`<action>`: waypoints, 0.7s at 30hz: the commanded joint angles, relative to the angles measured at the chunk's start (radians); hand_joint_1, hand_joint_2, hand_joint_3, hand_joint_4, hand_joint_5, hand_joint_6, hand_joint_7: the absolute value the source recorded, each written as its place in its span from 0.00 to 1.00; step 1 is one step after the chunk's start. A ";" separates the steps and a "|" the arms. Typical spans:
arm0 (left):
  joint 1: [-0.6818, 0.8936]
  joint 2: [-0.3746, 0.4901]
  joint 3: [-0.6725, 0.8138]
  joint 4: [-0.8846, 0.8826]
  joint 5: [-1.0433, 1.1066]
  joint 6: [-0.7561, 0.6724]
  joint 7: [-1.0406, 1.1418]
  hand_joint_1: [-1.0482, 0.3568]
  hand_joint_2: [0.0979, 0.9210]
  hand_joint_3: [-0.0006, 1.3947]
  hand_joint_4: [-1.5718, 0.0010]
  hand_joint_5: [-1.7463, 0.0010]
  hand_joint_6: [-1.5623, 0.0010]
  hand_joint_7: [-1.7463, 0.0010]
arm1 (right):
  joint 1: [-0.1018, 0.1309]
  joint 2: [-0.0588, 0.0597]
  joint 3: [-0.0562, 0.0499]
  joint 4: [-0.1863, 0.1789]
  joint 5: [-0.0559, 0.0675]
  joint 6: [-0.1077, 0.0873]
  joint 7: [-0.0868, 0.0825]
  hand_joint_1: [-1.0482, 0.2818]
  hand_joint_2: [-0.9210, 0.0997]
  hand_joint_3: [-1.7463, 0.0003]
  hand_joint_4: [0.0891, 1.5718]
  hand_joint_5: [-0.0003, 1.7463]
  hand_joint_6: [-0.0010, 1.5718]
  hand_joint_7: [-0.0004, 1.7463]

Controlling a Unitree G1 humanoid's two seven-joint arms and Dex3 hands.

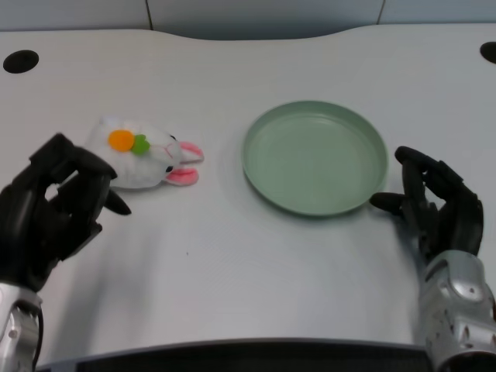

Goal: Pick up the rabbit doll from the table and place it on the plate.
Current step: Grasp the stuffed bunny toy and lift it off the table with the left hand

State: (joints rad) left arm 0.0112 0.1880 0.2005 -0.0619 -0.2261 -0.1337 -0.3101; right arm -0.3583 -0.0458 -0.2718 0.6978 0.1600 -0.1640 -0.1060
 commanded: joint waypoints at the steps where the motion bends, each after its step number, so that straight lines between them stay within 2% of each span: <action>1: -0.043 0.055 -0.012 -0.031 0.073 -0.008 0.015 0.40 1.00 0.36 0.66 0.00 0.71 0.17 | 0.004 0.006 0.004 -0.002 -0.002 -0.007 -0.004 0.55 0.00 0.86 0.45 0.61 0.50 0.24; 6: -0.153 0.155 -0.023 -0.028 0.160 -0.015 -0.003 0.42 1.00 0.33 0.71 0.02 0.71 0.24 | -0.001 0.011 0.007 0.006 -0.002 -0.006 -0.009 0.55 0.00 0.86 0.45 0.62 0.49 0.24; 9: -0.214 0.214 -0.038 -0.010 0.201 -0.002 -0.023 0.43 1.00 0.29 0.69 0.08 0.67 0.36 | -0.002 0.013 0.009 0.009 -0.003 -0.013 -0.009 0.56 0.00 0.86 0.45 0.62 0.50 0.24; 11: -0.260 0.283 -0.071 0.000 0.285 0.008 -0.039 0.42 1.00 0.23 0.68 0.24 0.61 0.58 | -0.002 0.014 0.010 0.009 -0.004 -0.016 -0.010 0.56 0.00 0.86 0.45 0.62 0.50 0.24; 14: -0.334 0.377 -0.132 0.027 0.430 0.000 -0.058 0.40 1.00 0.13 0.67 0.48 0.57 0.83 | -0.004 0.012 0.011 0.013 -0.006 -0.018 -0.010 0.55 0.00 0.86 0.45 0.62 0.50 0.24; 17: -0.384 0.448 -0.193 0.049 0.572 -0.010 -0.058 0.34 1.00 0.08 0.71 0.64 0.60 0.95 | -0.005 0.011 0.011 0.013 -0.005 -0.013 -0.010 0.55 0.00 0.86 0.45 0.62 0.49 0.24; 18: -0.403 0.466 -0.219 0.055 0.625 -0.008 -0.057 0.33 1.00 0.07 0.71 0.66 0.61 0.97 | -0.005 0.011 0.010 0.013 -0.004 -0.013 -0.009 0.55 0.00 0.86 0.45 0.62 0.49 0.24; 19: -0.420 0.483 -0.242 0.060 0.669 -0.002 -0.062 0.30 0.99 0.04 0.76 0.73 0.65 0.99 | -0.004 0.011 0.010 0.012 -0.004 -0.013 -0.010 0.55 0.00 0.86 0.45 0.62 0.49 0.24; 21: -0.446 0.508 -0.275 0.069 0.725 0.011 -0.086 0.28 0.98 0.01 0.79 0.80 0.70 1.00 | -0.003 0.010 0.011 0.015 -0.007 -0.018 -0.011 0.55 0.00 0.86 0.45 0.62 0.49 0.24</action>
State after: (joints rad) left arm -0.4103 0.6657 -0.0458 -0.0012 0.4654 -0.1287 -0.3749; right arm -0.3591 -0.0406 -0.2653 0.7078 0.1575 -0.1722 -0.1136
